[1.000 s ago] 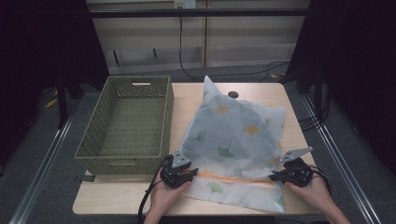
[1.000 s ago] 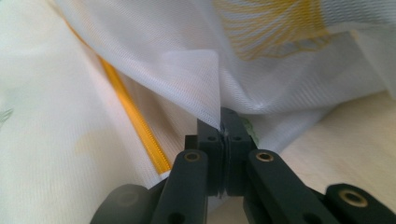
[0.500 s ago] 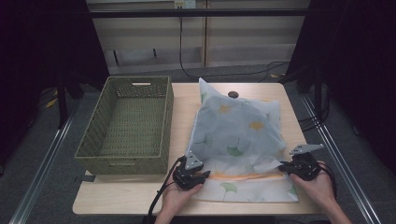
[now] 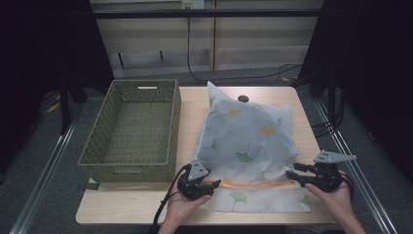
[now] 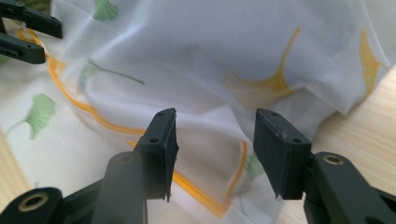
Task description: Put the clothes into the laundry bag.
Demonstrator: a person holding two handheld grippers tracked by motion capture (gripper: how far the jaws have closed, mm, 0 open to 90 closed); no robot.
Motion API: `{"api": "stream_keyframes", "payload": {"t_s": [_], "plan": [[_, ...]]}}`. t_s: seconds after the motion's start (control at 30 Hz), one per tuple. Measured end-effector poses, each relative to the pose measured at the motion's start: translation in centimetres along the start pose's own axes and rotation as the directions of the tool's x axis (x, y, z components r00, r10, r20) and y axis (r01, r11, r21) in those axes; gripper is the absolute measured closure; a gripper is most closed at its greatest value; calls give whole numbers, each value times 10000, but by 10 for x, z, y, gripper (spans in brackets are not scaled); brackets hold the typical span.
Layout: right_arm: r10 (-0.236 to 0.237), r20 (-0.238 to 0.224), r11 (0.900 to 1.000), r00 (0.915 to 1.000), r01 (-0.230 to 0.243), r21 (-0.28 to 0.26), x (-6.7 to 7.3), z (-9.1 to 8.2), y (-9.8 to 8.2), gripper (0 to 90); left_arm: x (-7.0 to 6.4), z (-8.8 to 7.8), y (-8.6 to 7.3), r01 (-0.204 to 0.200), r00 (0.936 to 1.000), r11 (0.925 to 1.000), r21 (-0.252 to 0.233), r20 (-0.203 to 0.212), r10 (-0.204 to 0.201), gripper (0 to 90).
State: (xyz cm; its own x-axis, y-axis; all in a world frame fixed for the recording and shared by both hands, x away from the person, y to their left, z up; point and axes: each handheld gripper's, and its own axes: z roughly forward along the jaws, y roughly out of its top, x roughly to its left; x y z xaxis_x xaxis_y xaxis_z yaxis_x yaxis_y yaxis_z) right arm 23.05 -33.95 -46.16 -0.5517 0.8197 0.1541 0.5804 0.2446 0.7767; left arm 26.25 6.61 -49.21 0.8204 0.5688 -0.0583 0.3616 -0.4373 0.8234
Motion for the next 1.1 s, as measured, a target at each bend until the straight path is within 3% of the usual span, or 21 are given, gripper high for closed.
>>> {"api": "stream_keyframes", "payload": {"t_s": [0.03, 0.23, 0.27, 0.33, 0.37, 0.4, 0.43, 0.47, 0.5, 0.53, 0.57, 0.6, 0.63, 0.7, 0.73, 0.77, 0.8, 0.83, 0.87, 0.93, 1.1], "plan": [[-66, 100, 9997, 9999, 68, -222, 3, -2, 2, 484, 1, -6, 2, 111, 9999, 9996, -244, 72, -109, 417], [-124, 21, 9970, 9999, 125, -767, 7, -8, 5, 478, 3, -22, 13, 43, 10000, 9977, -683, -9, -43, 366], [-106, 27, 9961, 9999, 108, -871, 8, -10, 6, 478, 3, -29, 21, 161, 9996, 9943, -1054, 252, -135, 356], [-89, 51, 9957, 9999, 94, -920, 9, -11, 6, 478, 4, -32, 25, 254, 9988, 9904, -1359, 441, -196, 353], [-143, 23, 9942, 9999, 145, -1068, 10, -13, 7, 477, 4, -38, 35, 315, 9988, 9857, -1656, 427, -248, 344], [-143, 23, 9942, 9999, 145, -1068, 10, -13, 7, 477, 4, -38, 35, 315, 9988, 9857, -1656, 427, -248, 334], [-159, 79, 9931, 9998, 167, -1158, 11, -14, 8, 476, 3, -43, 51, 118, 9992, 9782, -2074, 398, -36, 327], [-159, 79, 9931, 9998, 167, -1158, 11, -14, 8, 476, 3, -43, 51, 118, 9992, 9782, -2074, 398, -36, 320], [-193, 34, 9914, 9998, 196, -1296, 12, -15, 8, 470, 4, -45, 63, -124, 9982, 9727, -2318, 534, 255, 315], [-193, 34, 9914, 9998, 196, -1296, 12, -15, 8, 470, 4, -45, 63, -124, 9982, 9727, -2318, 534, 255, 311], [-227, -15, 9904, 9997, 222, -1362, 12, -16, 9, 470, 4, -43, 82, -252, 9962, 9696, -2435, 752, 448, 299], [-227, -15, 9904, 9997, 222, -1362, 12, -16, 9, 470, 4, -43, 82, -252, 9962, 9696, -2435, 752, 448, 293], [-212, -43, 9894, 9998, 203, -1435, 13, -16, 9, 466, 0, -42, 97, -812, 9946, 9645, -2511, 417, 946, 285], [-239, -75, 9887, 9997, 225, -1480, 13, -17, 9, 463, -1, -41, 102, -886, 9943, 9626, -2561, 351, 1009, 247], [-254, -30, 9878, 9997, 246, -1540, 14, -18, 10, 463, 0, -39, 110, -770, 9951, 9581, -2757, 378, 909, 247], [-241, -69, 9873, 9997, 227, -1571, 14, -18, 10, 459, 1, -36, 119, -592, 9970, 9622, -2660, 322, 702, 239], [-239, -61, 9874, 9997, 226, -1569, 14, -17, 10, 453, 1, -34, 127, -362, 9974, 9595, -2795, 505, 524, 217], [-239, -61, 9874, 9997, 226, -1569, 14, -17, 10, 453, 0, -33, 134, -394, 9968, 9572, -2869, 561, 578, 217], [-216, -112, 9868, 9997, 195, -1605, 15, -18, 11, 447, -1, -31, 139, -562, 9955, 9597, -2754, 579, 749, 208], [-290, -125, 9852, 9995, 264, -1694, 16, -19, 10, 446, -5, -28, 145, -1318, 9902, 9647, -2280, 147, 1388, 206], [-188, -120, 9859, 9998, 166, -1664, 14, -19, 9, 439, -2, -34, 131, -1576, 9875, 9724, -1720, -201, 1565, 180]]}}
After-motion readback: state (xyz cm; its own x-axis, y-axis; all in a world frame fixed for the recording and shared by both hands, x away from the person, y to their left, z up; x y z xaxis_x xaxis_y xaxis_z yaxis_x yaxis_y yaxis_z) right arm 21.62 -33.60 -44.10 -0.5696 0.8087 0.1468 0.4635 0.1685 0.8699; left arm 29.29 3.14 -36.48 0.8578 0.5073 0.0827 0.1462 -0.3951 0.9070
